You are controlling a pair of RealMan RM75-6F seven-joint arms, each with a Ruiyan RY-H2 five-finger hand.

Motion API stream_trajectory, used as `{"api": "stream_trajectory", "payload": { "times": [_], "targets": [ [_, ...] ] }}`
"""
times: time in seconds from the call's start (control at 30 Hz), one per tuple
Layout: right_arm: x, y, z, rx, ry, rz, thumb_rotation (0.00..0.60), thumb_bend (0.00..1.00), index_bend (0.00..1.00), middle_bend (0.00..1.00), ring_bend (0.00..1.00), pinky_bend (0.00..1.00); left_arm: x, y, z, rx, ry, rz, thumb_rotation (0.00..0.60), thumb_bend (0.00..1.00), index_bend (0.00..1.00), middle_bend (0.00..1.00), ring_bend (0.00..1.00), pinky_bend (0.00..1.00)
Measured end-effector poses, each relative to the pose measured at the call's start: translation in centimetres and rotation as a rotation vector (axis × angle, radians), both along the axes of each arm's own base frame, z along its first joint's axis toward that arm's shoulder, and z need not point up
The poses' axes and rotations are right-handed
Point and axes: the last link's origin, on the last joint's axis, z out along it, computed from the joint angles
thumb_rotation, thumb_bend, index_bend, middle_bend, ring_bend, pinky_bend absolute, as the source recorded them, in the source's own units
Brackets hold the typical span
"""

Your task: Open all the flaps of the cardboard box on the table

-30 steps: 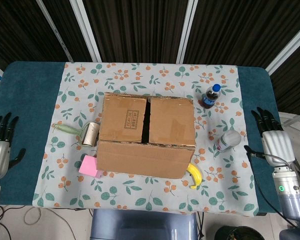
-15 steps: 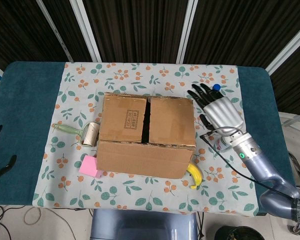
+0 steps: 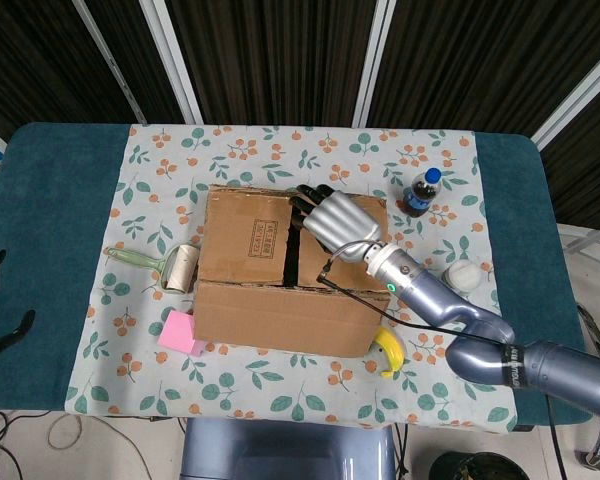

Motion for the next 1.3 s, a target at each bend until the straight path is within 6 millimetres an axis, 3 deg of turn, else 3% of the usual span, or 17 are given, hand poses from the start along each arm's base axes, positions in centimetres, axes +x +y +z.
{"api": "stream_trajectory", "payload": {
  "times": [0.27,0.67,0.97,1.3],
  "targets": [
    [1.5,-1.2,-2.6,0.027,0.045,0.004,0.6,1.0,0.4,0.22,0.13,0.26,-0.2,0.2,-0.1,-0.013,-0.019,0.013,0.6,0.24,0.0,0.0,0.0,0.02],
    [0.2,-1.3,-5.1,0.063,0.1,-0.026,0.6,1.0,0.41,0.22,0.13,0.26,-0.3,0.4,-0.1,-0.015,-0.036,0.02,0.6,0.24,0.0,0.0,0.0,0.02],
    [0.1,-1.0,-5.5,0.039,0.165,0.034,0.6,1.0,0.43,0.23,0.14,0.26,-0.3,0.4,-0.2,-0.02,-0.047,0.026,0.6,0.24,0.0,0.0,0.0,0.02],
    [-0.7,-1.0,-4.5,-0.019,0.273,0.112,0.6,1.0,0.55,0.35,0.19,0.26,-0.3,0.4,-0.2,-0.028,-0.062,0.035,0.6,0.24,0.0,0.0,0.0,0.01]
  ]
}}
